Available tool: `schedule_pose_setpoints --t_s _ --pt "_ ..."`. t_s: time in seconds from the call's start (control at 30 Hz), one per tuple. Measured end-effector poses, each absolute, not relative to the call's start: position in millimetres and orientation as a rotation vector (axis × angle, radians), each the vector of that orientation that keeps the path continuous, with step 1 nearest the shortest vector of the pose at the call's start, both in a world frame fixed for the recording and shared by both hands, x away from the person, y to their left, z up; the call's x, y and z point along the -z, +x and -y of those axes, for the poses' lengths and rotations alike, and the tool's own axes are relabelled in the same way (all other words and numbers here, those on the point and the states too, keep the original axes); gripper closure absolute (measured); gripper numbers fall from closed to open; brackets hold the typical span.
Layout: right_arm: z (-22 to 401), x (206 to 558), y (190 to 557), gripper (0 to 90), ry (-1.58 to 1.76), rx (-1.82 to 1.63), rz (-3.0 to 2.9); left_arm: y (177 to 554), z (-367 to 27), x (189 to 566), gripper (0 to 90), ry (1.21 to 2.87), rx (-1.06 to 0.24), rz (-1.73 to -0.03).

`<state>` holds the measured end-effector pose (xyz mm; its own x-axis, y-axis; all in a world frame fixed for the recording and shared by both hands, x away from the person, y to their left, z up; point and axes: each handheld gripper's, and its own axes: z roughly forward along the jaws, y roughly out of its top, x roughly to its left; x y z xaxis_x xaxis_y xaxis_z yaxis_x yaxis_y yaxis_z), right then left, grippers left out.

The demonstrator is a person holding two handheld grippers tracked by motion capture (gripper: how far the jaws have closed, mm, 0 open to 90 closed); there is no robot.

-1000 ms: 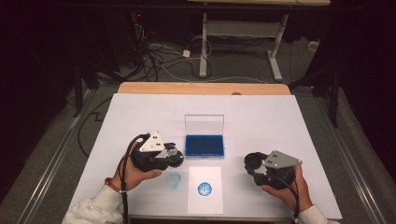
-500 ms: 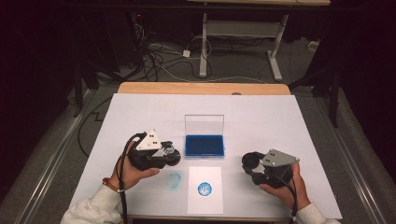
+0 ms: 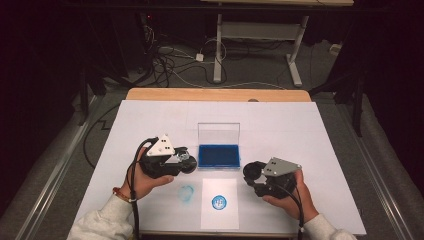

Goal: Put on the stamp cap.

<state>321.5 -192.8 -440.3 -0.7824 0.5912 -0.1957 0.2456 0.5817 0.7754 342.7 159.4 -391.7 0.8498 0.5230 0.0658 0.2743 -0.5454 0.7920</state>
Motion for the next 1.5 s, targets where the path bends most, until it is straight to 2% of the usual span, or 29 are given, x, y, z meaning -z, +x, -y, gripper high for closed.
schedule_pose_setpoints --t_s 1.17,1.5 --pt "107 441 339 38.8 0.524 -1.173 -2.491 353 -120 386 54.9 2.135 -0.299 -0.5" --pt "96 438 340 38.8 0.571 -1.259 -2.478 355 -110 388 54.9 2.097 -0.305 -0.491"
